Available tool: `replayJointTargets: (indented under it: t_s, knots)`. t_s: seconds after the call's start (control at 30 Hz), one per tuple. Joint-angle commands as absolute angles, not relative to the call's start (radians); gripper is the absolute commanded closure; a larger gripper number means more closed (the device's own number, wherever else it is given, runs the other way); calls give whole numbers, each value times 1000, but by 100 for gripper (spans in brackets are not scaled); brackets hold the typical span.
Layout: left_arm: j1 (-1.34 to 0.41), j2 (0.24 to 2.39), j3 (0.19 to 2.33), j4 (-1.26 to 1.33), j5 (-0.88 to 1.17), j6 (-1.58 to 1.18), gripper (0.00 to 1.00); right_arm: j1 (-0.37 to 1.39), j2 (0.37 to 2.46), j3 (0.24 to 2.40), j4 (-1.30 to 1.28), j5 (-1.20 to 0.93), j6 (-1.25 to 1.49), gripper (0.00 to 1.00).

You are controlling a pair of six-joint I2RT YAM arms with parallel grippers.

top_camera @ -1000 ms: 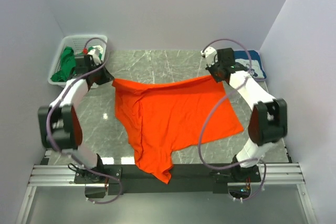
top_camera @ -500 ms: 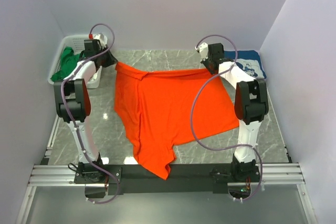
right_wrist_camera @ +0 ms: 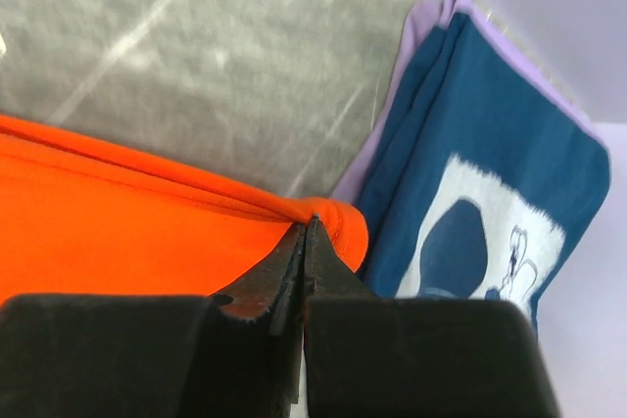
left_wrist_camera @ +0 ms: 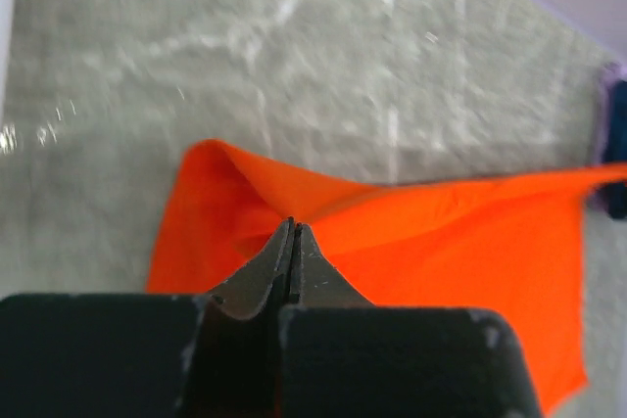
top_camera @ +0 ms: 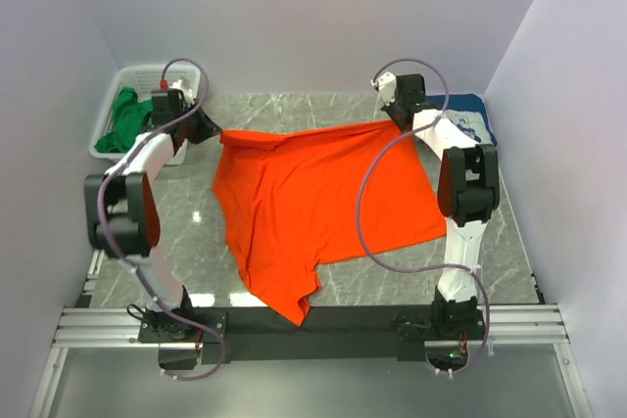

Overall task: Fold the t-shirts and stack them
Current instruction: Fold the tshirt

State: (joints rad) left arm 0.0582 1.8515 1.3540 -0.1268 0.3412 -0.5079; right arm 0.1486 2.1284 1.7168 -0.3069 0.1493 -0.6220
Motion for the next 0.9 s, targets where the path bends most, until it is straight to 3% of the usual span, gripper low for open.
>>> replayJointTargets:
  t_s: [0.0,0.17,0.37,0.47,0.57,0.6,0.63,0.73,0.87]
  knots:
    - [58,1651,1269,-147,377,-557,100,114,2020,1675,-296,111,-661,100]
    - [46,1503,1082,-236,399,-572,99,100,1967,1595,-311,66,-699,100]
    - [15,1500,927,-293,423,-500,99,97,1957,1531,-392,17,-768,100]
    - [14,1519,937,-351,443,-411,69,98,1962,1520,-480,3,-819,100]
    - [35,1519,999,-393,440,-312,44,84,1960,1557,-584,-41,-842,71]
    - [46,1514,1020,-394,451,-272,41,80,1956,1566,-601,-70,-844,55]
    - [57,1514,1035,-393,446,-252,37,71,1954,1600,-635,-89,-842,50]
    - [57,1545,1101,-371,425,-203,36,61,1974,1701,-686,-147,-801,46]
    - [57,1630,1155,-285,367,-187,35,69,2104,1868,-794,-178,-717,51]
